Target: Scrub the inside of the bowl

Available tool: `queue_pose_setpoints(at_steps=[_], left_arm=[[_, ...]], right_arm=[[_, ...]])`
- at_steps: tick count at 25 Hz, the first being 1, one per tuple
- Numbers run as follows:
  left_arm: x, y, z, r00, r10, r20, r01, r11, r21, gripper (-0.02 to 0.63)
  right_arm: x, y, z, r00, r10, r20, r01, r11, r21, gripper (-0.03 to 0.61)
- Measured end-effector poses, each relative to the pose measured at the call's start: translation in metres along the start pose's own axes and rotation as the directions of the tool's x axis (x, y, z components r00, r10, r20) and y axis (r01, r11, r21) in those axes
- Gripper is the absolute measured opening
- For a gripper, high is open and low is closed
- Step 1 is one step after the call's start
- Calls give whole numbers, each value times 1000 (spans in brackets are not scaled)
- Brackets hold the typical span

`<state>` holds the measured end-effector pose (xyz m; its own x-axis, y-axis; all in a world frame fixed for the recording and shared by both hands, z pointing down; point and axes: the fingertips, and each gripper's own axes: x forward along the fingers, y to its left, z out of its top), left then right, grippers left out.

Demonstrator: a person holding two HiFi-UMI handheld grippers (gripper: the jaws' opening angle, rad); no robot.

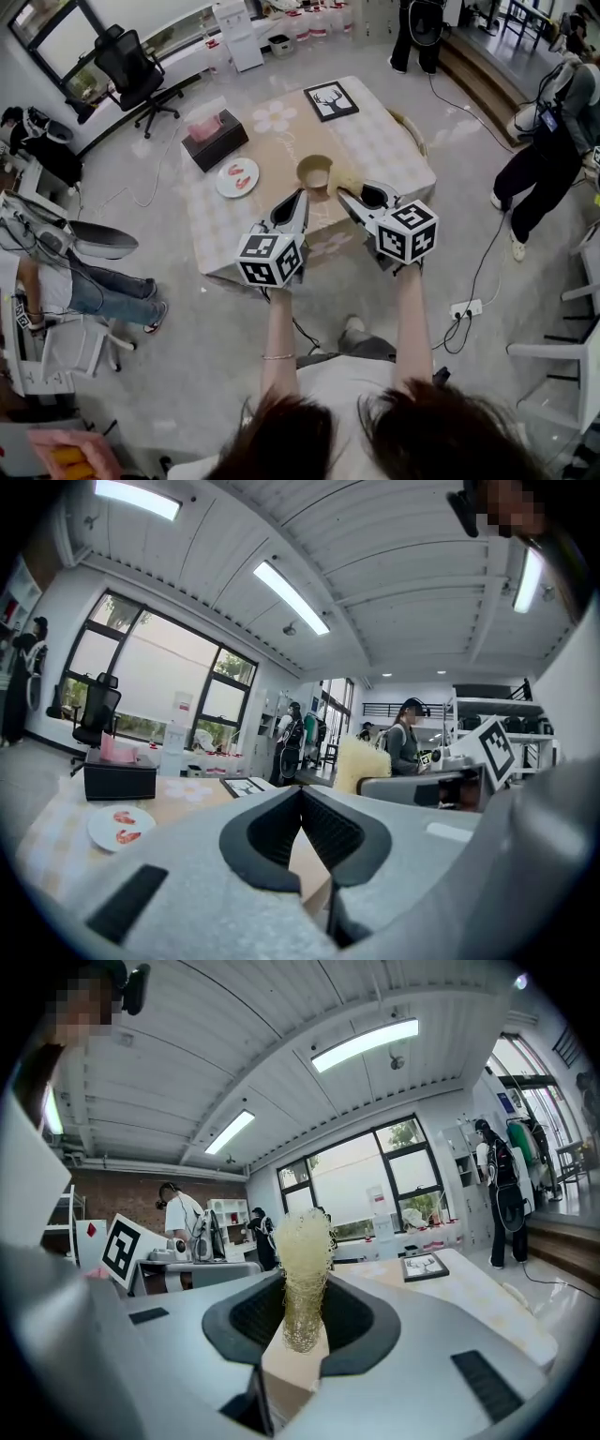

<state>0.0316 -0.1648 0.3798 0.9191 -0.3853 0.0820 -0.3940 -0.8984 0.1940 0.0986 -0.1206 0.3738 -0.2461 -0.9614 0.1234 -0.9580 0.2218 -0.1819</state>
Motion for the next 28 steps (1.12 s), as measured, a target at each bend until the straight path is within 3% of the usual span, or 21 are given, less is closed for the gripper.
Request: queue_pose_setpoints(at_steps=[18, 28], left_arm=[[25, 4, -9, 991, 122, -54, -124, 992, -24, 11], [45, 34, -28, 988, 122, -93, -127, 991, -52, 11]], right_arm=[[15, -34, 6, 996, 91, -20, -90, 995, 35, 95], [43, -52, -2, 995, 88, -56, -87, 996, 24, 95]])
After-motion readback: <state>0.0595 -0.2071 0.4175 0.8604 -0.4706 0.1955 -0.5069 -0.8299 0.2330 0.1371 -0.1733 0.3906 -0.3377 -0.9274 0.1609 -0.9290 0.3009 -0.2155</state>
